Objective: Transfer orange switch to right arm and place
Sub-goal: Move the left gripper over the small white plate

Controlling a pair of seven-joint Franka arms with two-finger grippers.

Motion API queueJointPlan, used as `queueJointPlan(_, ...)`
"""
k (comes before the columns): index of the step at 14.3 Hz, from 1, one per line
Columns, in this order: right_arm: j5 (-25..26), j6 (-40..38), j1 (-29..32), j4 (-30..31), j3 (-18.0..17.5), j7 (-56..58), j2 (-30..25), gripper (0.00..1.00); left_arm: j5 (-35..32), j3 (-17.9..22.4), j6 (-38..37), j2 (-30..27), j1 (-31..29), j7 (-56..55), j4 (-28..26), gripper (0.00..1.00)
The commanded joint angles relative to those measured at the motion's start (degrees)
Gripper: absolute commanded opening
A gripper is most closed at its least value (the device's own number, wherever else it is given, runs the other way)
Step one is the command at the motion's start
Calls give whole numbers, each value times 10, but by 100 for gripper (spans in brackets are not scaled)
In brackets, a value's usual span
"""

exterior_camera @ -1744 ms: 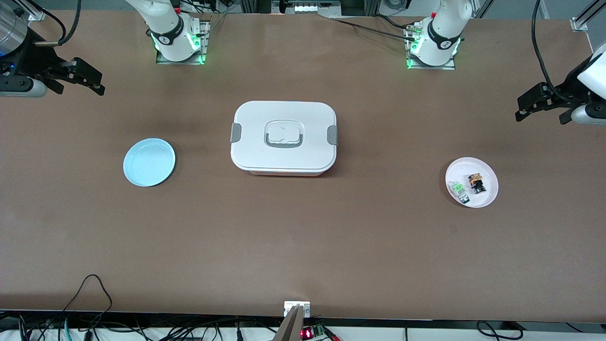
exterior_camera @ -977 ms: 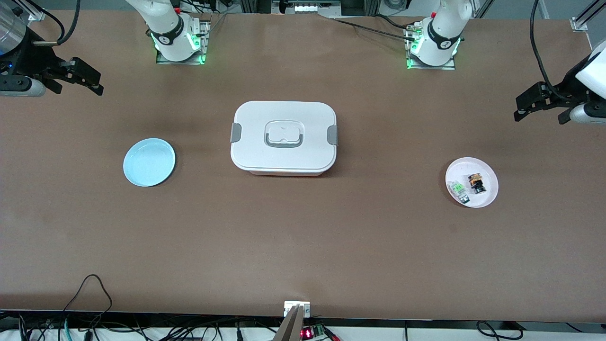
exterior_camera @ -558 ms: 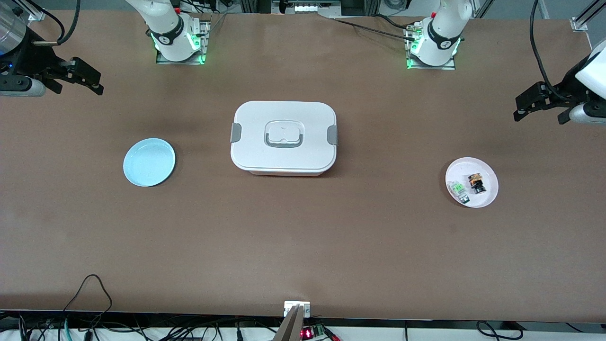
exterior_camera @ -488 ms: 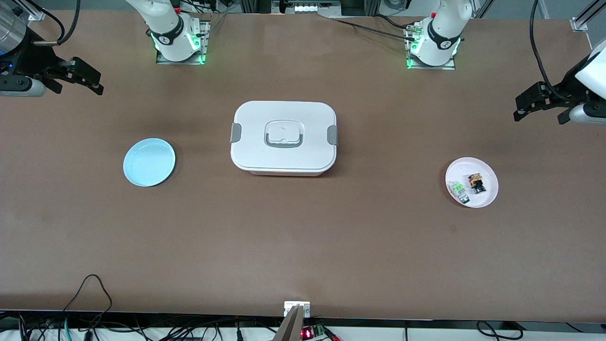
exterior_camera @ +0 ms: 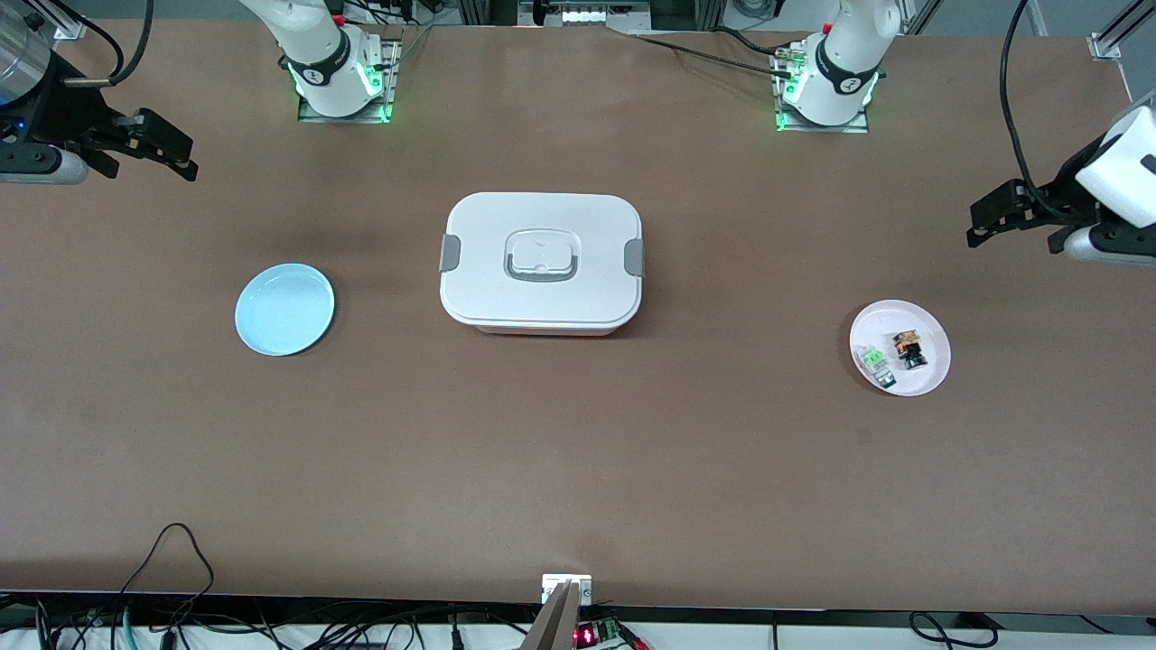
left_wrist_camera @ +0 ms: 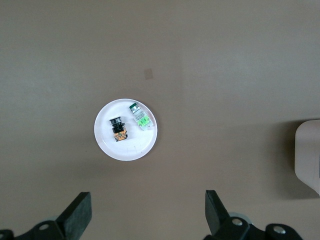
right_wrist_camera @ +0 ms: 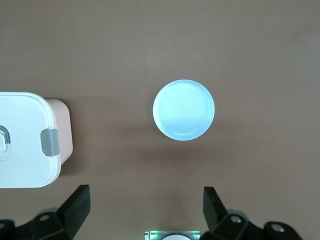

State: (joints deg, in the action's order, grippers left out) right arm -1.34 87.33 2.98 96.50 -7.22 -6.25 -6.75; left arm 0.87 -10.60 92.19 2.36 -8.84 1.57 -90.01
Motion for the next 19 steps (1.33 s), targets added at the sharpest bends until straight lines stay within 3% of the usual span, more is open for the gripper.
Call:
queueJointPlan(1, 5, -11, 8, -9, -8, 5, -2, 100, 5, 1, 1, -5, -4, 4, -6, 100)
queueJointPlan(12, 4, -12, 8, -9, -7, 12, -3, 100, -6, 28, 26, 55, -10, 23, -54, 100)
queueJointPlan(19, 4, -12, 8, -8, -8, 10, -2, 100, -6, 29, 150, 58, -34, 216, -169, 100)
